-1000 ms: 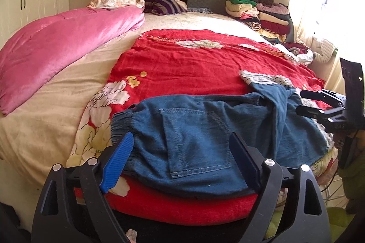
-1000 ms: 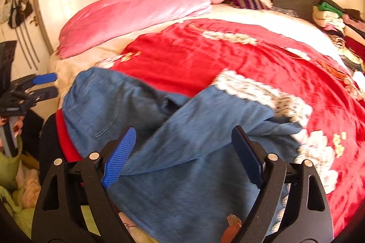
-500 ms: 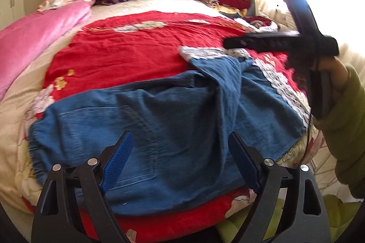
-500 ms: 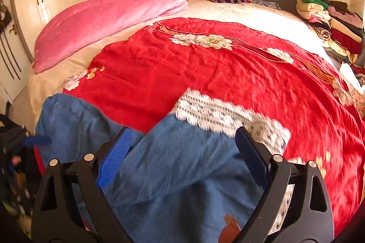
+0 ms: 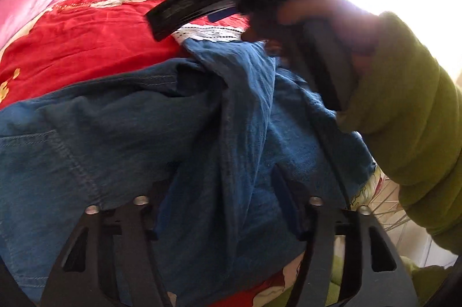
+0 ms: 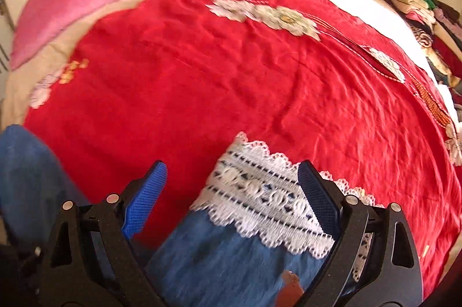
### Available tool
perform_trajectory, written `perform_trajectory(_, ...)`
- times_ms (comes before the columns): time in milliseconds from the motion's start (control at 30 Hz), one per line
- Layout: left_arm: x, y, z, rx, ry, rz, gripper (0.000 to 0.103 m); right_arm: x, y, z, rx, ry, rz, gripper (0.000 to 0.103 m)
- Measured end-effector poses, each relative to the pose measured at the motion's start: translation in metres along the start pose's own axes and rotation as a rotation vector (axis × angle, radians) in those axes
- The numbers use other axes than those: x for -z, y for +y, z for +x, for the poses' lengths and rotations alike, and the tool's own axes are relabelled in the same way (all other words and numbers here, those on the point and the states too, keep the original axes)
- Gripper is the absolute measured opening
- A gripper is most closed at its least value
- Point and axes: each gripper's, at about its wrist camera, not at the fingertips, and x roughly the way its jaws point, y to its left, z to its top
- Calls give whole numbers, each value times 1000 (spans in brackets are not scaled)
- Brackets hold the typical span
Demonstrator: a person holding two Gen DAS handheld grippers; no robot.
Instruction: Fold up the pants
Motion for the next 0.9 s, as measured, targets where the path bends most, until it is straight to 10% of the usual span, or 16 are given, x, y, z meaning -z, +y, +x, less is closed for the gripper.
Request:
perform_trajectory(100, 1, -4, 3, -9, 1, 33, 33, -4, -1, 14, 6, 3, -7, 83)
perform_trajectory(267, 4, -4, 0, 3, -10, 31, 31, -1, -16, 22, -54, 15, 34, 23)
perform_trajectory(333, 6, -4, -2, 6, -13, 28, 31, 2, -24, 10, -67, -21, 61, 16)
perform_trajectory(633, 9, -4, -9, -9, -41, 26, 31, 49, -77, -81, -85, -197, 202, 10)
perform_trajectory(733, 9, -5, -16, -35, -68, 38, 6, 78, -95, -109, -86, -236, 262, 10)
perform_trajectory(900, 9, -10, -33, -43, -119, 78, 4, 136, -117, -150, -110, -275, 372, 10)
